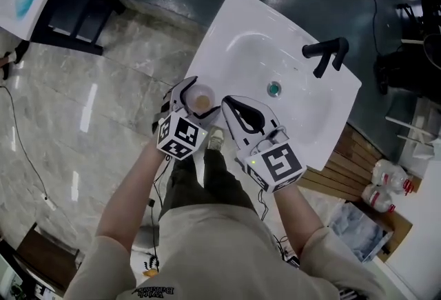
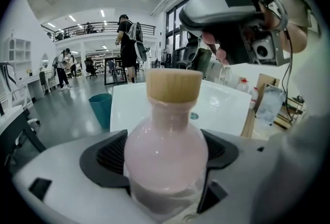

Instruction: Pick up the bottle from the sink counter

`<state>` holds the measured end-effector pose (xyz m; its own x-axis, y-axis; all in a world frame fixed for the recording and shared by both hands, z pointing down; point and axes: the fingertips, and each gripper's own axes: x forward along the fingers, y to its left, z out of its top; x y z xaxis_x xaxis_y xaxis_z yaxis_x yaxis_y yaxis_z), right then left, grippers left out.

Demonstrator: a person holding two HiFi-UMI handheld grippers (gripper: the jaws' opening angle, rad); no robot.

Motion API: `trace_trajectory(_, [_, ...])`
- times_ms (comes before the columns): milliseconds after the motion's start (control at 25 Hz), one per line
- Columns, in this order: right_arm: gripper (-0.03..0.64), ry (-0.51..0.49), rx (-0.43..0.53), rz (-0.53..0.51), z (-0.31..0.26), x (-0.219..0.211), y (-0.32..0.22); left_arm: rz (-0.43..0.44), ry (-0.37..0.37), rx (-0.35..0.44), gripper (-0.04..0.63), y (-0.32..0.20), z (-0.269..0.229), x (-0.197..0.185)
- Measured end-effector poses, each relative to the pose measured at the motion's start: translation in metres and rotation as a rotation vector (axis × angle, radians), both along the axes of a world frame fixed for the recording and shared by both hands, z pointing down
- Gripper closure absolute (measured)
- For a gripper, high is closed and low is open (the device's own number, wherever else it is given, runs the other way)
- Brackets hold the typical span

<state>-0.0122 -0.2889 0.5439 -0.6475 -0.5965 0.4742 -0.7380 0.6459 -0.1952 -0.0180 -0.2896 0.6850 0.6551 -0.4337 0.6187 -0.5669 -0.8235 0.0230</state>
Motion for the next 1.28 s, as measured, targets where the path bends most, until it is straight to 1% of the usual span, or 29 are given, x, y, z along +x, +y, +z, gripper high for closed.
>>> trace_trajectory(200, [0.617, -0.058, 0.032, -0.091, 0.003, -0.018, -0.007, 0.032, 0.009, 0.016, 0.204, 0.0, 0.0, -0.002])
trace_trajectory(240, [0.603, -0.071, 0.032, -0.108, 0.005, -0.022, -0.009, 0.04, 0.014, 0.017, 0.204, 0.0, 0.0, -0.003])
trace_trajectory(320, [0.509, -0.084, 0.039, -0.144, 0.009, -0.03, -0.01, 0.055, 0.023, 0.018, 0.204, 0.0, 0.0, -0.003])
trace_trajectory(360, [0.485, -0.084, 0.047, -0.165, 0.011, -0.035, -0.01, 0.063, 0.027, 0.02, 0.204, 0.0, 0.0, -0.003])
trace_trajectory(480, [0.462, -0.06, 0.071, -0.237, 0.019, -0.051, -0.007, 0.095, 0.032, 0.026, 0.204, 0.001, -0.002, -0.003])
trace_trajectory(560, [0.448, -0.017, 0.078, -0.287, 0.03, -0.059, -0.003, 0.111, 0.039, 0.029, 0.204, 0.002, -0.002, -0.002])
trace_trajectory(680, [0.446, 0.036, 0.054, -0.35, 0.049, -0.066, 0.002, 0.124, 0.051, 0.031, 0.204, 0.002, -0.002, -0.002])
trace_trajectory(760, [0.448, 0.056, 0.043, -0.37, 0.059, -0.068, 0.003, 0.127, 0.052, 0.033, 0.204, 0.001, -0.002, -0.003])
trace_trajectory(840, [0.448, 0.069, 0.051, -0.369, 0.066, -0.068, 0.002, 0.132, 0.053, 0.033, 0.204, 0.002, -0.002, -0.002])
trace_trajectory(1000, [0.489, 0.063, 0.066, -0.368, 0.075, -0.072, 0.004, 0.14, 0.062, 0.037, 0.204, 0.003, -0.002, -0.002])
trace_trajectory(1200, [0.491, 0.052, 0.094, -0.357, 0.08, -0.074, 0.003, 0.144, 0.069, 0.042, 0.204, 0.003, -0.001, -0.004])
trace_trajectory(1280, [0.5, 0.072, 0.118, -0.361, 0.08, -0.073, 0.004, 0.141, 0.07, 0.043, 0.204, 0.003, -0.001, -0.003])
